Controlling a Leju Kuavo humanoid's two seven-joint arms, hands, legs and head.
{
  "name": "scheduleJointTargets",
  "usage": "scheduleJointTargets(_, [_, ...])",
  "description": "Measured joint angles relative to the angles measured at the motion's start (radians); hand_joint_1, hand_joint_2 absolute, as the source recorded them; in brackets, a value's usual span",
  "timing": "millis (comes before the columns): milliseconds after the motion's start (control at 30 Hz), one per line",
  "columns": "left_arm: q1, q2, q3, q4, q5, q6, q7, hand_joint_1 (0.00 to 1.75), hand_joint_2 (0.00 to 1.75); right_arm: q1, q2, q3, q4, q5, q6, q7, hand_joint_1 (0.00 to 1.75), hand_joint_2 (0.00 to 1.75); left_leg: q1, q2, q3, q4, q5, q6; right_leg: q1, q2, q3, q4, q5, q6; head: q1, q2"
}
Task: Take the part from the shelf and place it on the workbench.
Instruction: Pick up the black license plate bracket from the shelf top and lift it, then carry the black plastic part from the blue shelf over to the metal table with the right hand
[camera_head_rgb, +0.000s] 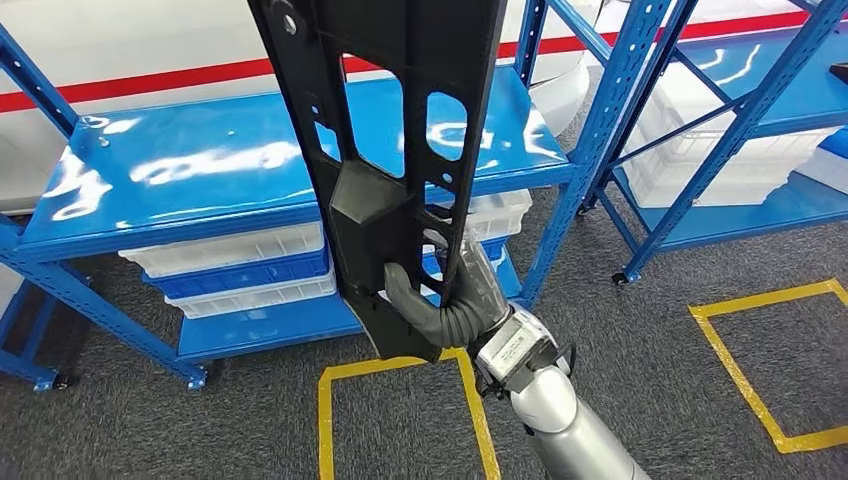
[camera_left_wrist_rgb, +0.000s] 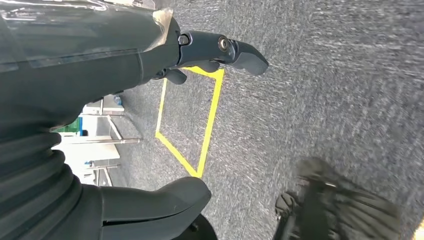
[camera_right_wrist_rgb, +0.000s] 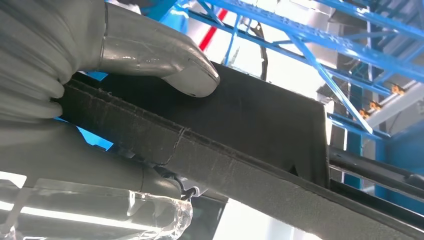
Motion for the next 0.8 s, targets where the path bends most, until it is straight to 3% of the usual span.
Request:
scheduleJointTargets(33, [0.000,0.000,0.000,0.000,0.000,0.000,0.000,0.00,1.75,0.004,0.000,0.001,0.000,0.006,0.000,-0.002,1.75,1.75,0.002,-0.001,0.013,0.016,0.011,-0.001,0.001,0.000,-0.016,0.003,0.010,0.002,0.000,0.000])
scheduleJointTargets(67, [0.000,0.000,0.000,0.000,-0.001,0.000,0.000,0.00,1.75,0.008,0.000,0.002,0.001,0.012,0.000,-0.004,1.75,1.75,0.004,-0.001,0.043,-0.003,0.035,-0.002,0.001,-0.001,-0.032,0.008,0.018,0.004,0.000,0.000])
scheduleJointTargets(133, [-0.003,0.000,0.000,0.000,-0.001,-0.001,0.000,0.00,1.75,0.010,0.002,0.003,0.001,0.022,0.000,-0.007,1.75,1.75,0.007,-0.001,0.143,-0.116,0.062,0.001,0.003,0.000,-0.059,0.020,0.032,0.013,0.000,0.000])
scheduleJointTargets(200, [-0.009,0.000,0.000,0.000,-0.002,-0.002,0.000,0.00,1.75,0.009,0.005,0.003,0.001,0.030,0.000,-0.010,1.75,1.75,0.004,-0.004,0.219,-0.224,0.048,0.008,0.006,-0.001,-0.075,0.028,0.045,0.025,0.001,0.000])
scheduleJointTargets(233, [-0.011,0.000,0.000,0.000,-0.002,-0.003,0.000,0.00,1.75,0.008,0.007,0.004,0.001,0.033,0.001,-0.010,1.75,1.75,0.000,-0.005,0.230,-0.248,0.040,0.014,0.006,-0.002,-0.080,0.029,0.052,0.032,0.001,0.000])
scheduleJointTargets(300, [-0.012,0.001,0.000,0.000,-0.002,-0.004,0.000,0.00,1.75,0.009,0.009,0.006,0.001,0.035,0.002,-0.011,1.75,1.75,-0.004,-0.003,0.220,-0.260,0.052,0.032,0.004,-0.004,-0.090,0.031,0.062,0.045,0.002,0.000])
scheduleJointTargets(333, [-0.011,0.001,0.000,0.000,-0.002,-0.004,0.000,0.00,1.75,0.010,0.009,0.007,0.001,0.035,0.002,-0.011,1.75,1.75,-0.005,0.000,0.212,-0.264,0.063,0.044,0.003,-0.003,-0.101,0.042,0.050,0.047,0.002,0.000])
scheduleJointTargets(400, [-0.012,0.002,0.001,0.000,-0.002,-0.004,0.000,0.00,1.75,0.011,0.008,0.008,0.001,0.035,0.002,-0.011,1.75,1.75,-0.005,0.006,0.190,-0.268,0.086,0.061,0.002,-0.002,-0.131,0.116,-0.020,0.038,0.003,0.000])
scheduleJointTargets(467, [-0.012,0.004,0.001,0.000,-0.002,-0.004,0.000,0.00,1.75,0.013,0.008,0.009,0.002,0.035,0.002,-0.011,1.75,1.75,-0.007,0.008,0.160,-0.268,0.109,0.067,0.002,-0.002,-0.163,0.245,-0.101,0.031,0.003,0.000])
scheduleJointTargets(500, [-0.012,0.004,0.001,0.000,-0.002,-0.005,0.000,0.00,1.75,0.014,0.007,0.010,0.002,0.035,0.002,-0.011,1.75,1.75,-0.007,0.009,0.145,-0.267,0.120,0.067,0.002,-0.002,-0.168,0.296,-0.119,0.034,0.004,0.000])
scheduleJointTargets(533, [-0.012,0.004,0.001,0.000,-0.003,-0.006,0.000,0.00,1.75,0.015,0.006,0.011,0.003,0.036,0.003,-0.011,1.75,1.75,-0.007,0.010,0.129,-0.267,0.132,0.066,0.002,-0.002,-0.159,0.319,-0.117,0.043,0.003,0.000])
scheduleJointTargets(567, [-0.012,0.004,0.002,0.000,-0.003,-0.006,0.000,0.00,1.75,0.016,0.006,0.012,0.005,0.037,0.004,-0.011,1.75,1.75,-0.007,0.011,0.115,-0.266,0.143,0.064,0.001,-0.002,-0.133,0.306,-0.098,0.053,0.003,0.000])
scheduleJointTargets(633, [-0.012,0.004,0.003,0.000,-0.003,-0.006,0.000,0.00,1.75,0.017,0.006,0.014,0.007,0.043,0.008,-0.011,1.75,1.75,-0.008,0.011,0.090,-0.265,0.163,0.058,0.000,-0.001,-0.038,0.188,-0.061,0.064,0.003,0.000])
scheduleJointTargets(700, [-0.012,0.004,0.006,0.000,-0.002,-0.006,0.000,0.00,1.75,0.018,0.009,0.016,0.007,0.052,0.015,-0.011,1.75,1.75,-0.011,0.011,0.075,-0.265,0.184,0.048,0.004,0.001,0.054,0.045,-0.065,0.059,0.003,0.000])
scheduleJointTargets(733, [-0.012,0.005,0.007,0.000,-0.002,-0.006,0.000,0.00,1.75,0.018,0.010,0.017,0.007,0.055,0.018,-0.011,1.75,1.75,-0.011,0.011,0.070,-0.266,0.194,0.043,0.007,0.002,0.076,0.005,-0.072,0.054,0.002,0.000])
scheduleJointTargets(800, [-0.011,0.007,0.010,0.000,-0.002,-0.007,0.000,0.00,1.75,0.019,0.013,0.018,0.009,0.062,0.021,-0.011,1.75,1.75,-0.010,0.010,0.063,-0.269,0.209,0.034,0.004,0.003,0.071,-0.011,-0.070,0.044,0.002,0.000])
